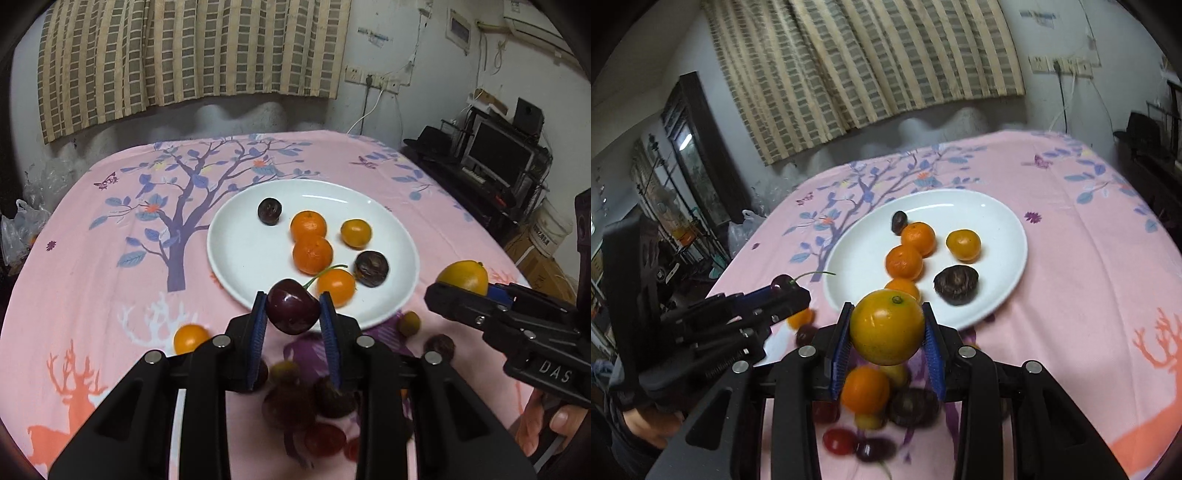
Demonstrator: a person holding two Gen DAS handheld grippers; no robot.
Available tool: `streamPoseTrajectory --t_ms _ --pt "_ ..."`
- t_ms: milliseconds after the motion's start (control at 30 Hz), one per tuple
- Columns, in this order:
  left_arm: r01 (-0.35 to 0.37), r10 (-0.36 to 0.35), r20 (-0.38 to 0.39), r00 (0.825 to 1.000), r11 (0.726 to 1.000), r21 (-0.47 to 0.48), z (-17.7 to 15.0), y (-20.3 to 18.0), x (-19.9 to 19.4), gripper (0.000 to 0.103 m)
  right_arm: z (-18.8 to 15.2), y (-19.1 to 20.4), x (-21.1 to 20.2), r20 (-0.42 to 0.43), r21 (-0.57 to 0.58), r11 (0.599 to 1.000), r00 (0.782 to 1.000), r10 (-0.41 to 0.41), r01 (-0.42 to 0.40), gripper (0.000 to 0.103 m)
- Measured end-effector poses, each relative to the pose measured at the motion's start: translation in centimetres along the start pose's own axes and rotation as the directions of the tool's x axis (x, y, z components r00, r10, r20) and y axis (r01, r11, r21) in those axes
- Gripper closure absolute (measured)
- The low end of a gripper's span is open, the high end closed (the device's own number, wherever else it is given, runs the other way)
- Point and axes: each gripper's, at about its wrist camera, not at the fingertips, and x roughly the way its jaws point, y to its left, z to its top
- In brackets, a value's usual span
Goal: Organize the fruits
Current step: 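Carry the tomato and cherry onto the white plate and open both grippers, then grasp a mandarin orange from the pile with the right gripper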
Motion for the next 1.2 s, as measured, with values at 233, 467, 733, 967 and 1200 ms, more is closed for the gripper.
streamPoseTrajectory --t_ms 233,467,733,967,1200 --pt "-0.033 0.032 -0.068 0.997 0.999 -0.003 1.0 0.3 5.1 0.075 0.3 -2.6 5.5 -0.096 0.100 0.995 0.995 0.014 -0.005 0.066" --pt "-0.064 0.058 -0.072 0.996 0.994 -0.088 1.1 0.7 6.5 0.037 0.0 -2.8 5.8 -0.068 0.111 0.994 0.998 -0.001 0.008 0.057" --pt "-0.089 0.086 -0.039 0.996 0.992 -0.093 -1.7 1.6 3.2 0.028 0.1 -3.2 3.2 -0.024 0.111 0.994 1.000 -0.016 0.019 0.051" --pt "-0.107 0.104 -0.031 0.994 0.988 -0.115 -4.1 3.0 0.6 0.020 -1.1 -2.1 1.3 -0.031 0.045 0.998 0.999 -0.038 0.039 0.046" --pt "-0.134 0.132 -0.026 0.991 0.981 -0.138 -6.4 4.7 -0.9 0.019 -3.1 0.1 1.0 -0.090 -0.024 1.000 0.996 0.006 -0.008 0.046"
